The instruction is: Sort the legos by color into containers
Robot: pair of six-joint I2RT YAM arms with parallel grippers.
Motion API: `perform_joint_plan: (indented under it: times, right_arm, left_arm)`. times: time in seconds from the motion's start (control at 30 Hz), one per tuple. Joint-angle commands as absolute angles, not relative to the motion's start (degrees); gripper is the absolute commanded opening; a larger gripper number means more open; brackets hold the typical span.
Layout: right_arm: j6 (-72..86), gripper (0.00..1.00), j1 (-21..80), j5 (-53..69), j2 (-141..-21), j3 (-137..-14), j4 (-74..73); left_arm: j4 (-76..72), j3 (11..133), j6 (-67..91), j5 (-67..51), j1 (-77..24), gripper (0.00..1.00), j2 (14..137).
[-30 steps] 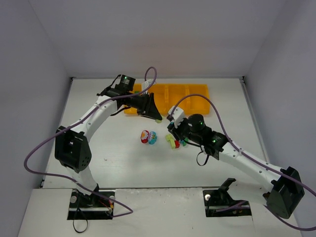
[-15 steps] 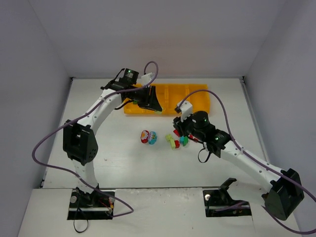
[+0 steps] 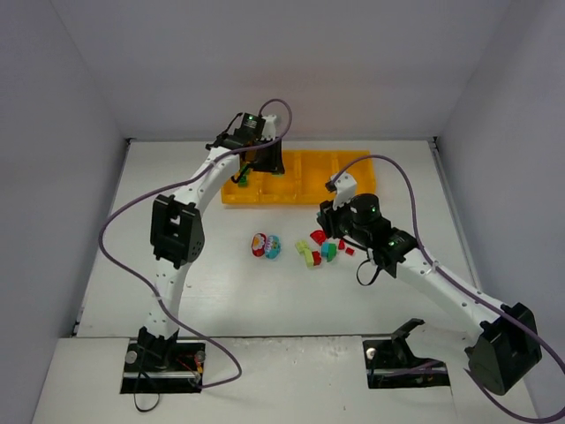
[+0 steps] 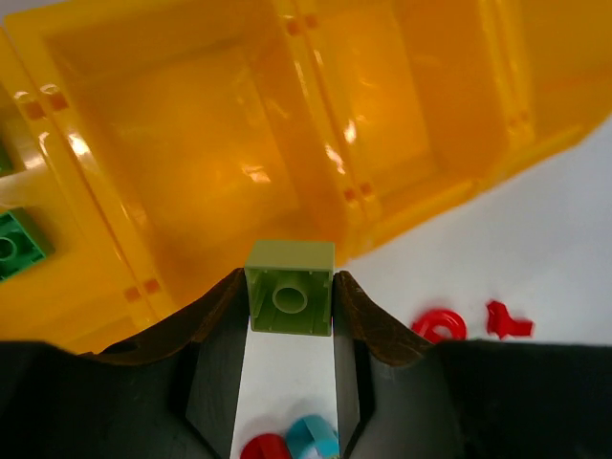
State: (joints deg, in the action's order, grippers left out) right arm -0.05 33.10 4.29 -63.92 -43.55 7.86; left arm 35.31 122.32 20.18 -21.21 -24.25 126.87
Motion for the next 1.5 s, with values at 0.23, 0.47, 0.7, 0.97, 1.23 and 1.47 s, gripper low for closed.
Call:
perform_joint_plan:
  times: [0.23, 0.47, 0.7, 0.97, 1.23, 1.47]
  right_arm:
    - [3.08, 0.00, 28.22, 10.01, -64.34, -46.85, 10.90]
    - [3.52, 0.00, 27.25, 10.02, -64.51, -47.02, 10.55]
    - [3.95, 0.00, 26.46, 10.72, -64.69, -47.46, 10.02]
    - [4.04, 0.00, 25.93, 11.07, -65.22, -48.25, 10.02]
    - [2.64, 0.00, 25.49, 10.72, -67.23, -51.41, 9.93]
    - [0.70, 0.00, 24.44, 10.02, -70.22, -54.84, 10.46]
  left_arm:
    - [25.32, 129.38, 19.86, -9.59, -23.99, 0.00, 132.01]
    - [20.66, 129.46, 19.95, -9.58, -24.43, 0.22, 133.50]
    - [21.36, 129.46, 19.34, -9.14, -24.70, 0.40, 132.98]
    - [22.32, 129.29, 18.81, -8.26, -24.61, 0.50, 131.14]
    - [24.00, 120.08, 17.32, -8.00, -24.70, 0.68, 117.09]
    - [25.93, 101.36, 15.21, -4.22, -24.61, 0.71, 100.22]
